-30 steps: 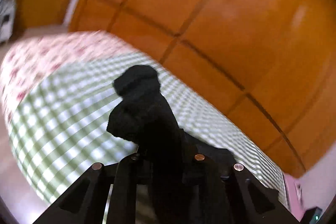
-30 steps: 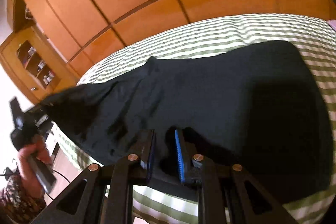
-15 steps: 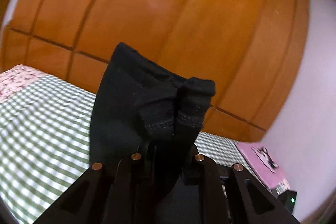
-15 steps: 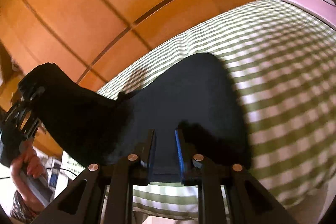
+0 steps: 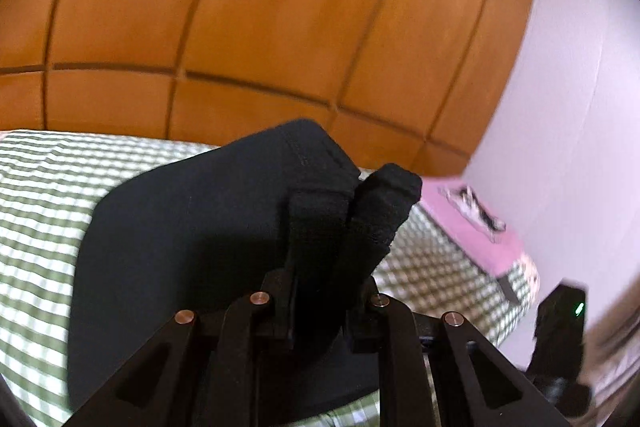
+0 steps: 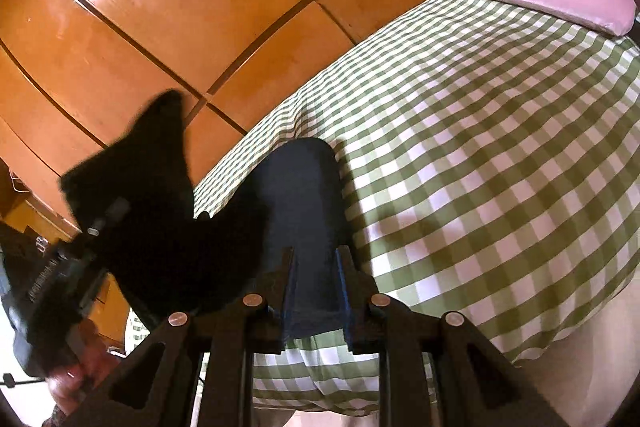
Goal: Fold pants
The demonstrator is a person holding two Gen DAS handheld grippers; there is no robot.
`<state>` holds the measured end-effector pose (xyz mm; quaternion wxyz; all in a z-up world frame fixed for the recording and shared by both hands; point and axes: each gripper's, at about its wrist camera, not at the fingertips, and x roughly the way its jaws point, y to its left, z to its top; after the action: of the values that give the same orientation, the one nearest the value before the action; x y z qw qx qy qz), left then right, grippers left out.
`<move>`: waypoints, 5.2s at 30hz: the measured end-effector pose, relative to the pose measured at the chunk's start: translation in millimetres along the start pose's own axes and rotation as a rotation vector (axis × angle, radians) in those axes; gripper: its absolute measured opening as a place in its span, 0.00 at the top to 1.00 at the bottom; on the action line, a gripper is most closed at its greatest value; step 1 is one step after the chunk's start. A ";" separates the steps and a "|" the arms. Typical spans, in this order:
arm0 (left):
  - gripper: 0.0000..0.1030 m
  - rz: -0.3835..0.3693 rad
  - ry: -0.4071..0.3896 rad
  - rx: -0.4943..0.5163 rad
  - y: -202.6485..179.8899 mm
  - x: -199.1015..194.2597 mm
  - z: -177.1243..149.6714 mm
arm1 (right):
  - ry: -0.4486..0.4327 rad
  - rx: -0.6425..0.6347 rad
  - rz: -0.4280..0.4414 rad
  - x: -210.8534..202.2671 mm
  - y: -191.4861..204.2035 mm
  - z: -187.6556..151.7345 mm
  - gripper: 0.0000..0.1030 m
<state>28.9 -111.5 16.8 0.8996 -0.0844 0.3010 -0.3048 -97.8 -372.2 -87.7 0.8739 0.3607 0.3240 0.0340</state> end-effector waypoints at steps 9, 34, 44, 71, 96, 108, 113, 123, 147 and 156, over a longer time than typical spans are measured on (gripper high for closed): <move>0.84 0.023 0.113 0.094 -28.7 32.8 -33.6 | -0.024 0.079 -0.011 -5.7 -27.5 6.3 0.81; 0.35 -0.048 0.055 0.267 -36.9 -24.1 -66.5 | -0.028 0.046 0.079 -7.7 -13.4 12.5 0.64; 0.34 0.297 -0.014 0.058 66.4 -26.8 -37.1 | 0.121 -0.014 0.094 45.8 21.5 12.3 0.44; 0.27 0.263 -0.004 0.059 52.0 -11.8 -18.4 | -0.057 -0.073 0.082 11.9 32.0 55.4 0.71; 0.08 0.432 0.091 -0.055 109.7 60.2 -13.9 | 0.059 -0.359 -0.083 139.9 62.5 51.3 0.98; 0.07 0.407 0.060 -0.056 109.1 56.5 -21.4 | 0.014 -0.416 -0.105 144.7 66.2 46.5 0.98; 0.06 0.408 0.068 -0.062 106.7 56.1 -20.5 | 0.020 -0.397 -0.093 144.2 64.5 47.2 0.98; 0.06 0.435 0.107 -0.028 102.5 38.1 -39.0 | 0.021 -0.388 -0.082 142.4 61.2 48.5 0.98; 0.02 0.317 0.074 -0.164 125.6 -46.9 -76.9 | 0.046 -0.330 -0.148 84.9 59.6 20.6 0.85; 0.01 0.329 0.071 -0.255 150.1 -68.8 -72.5 | -0.017 -0.188 -0.125 44.0 33.1 10.6 0.77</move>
<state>17.0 52.1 -58.1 0.9082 -0.1366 0.3783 -0.1161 -51.1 -341.4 -84.3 0.9071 0.2566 0.3337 0.0067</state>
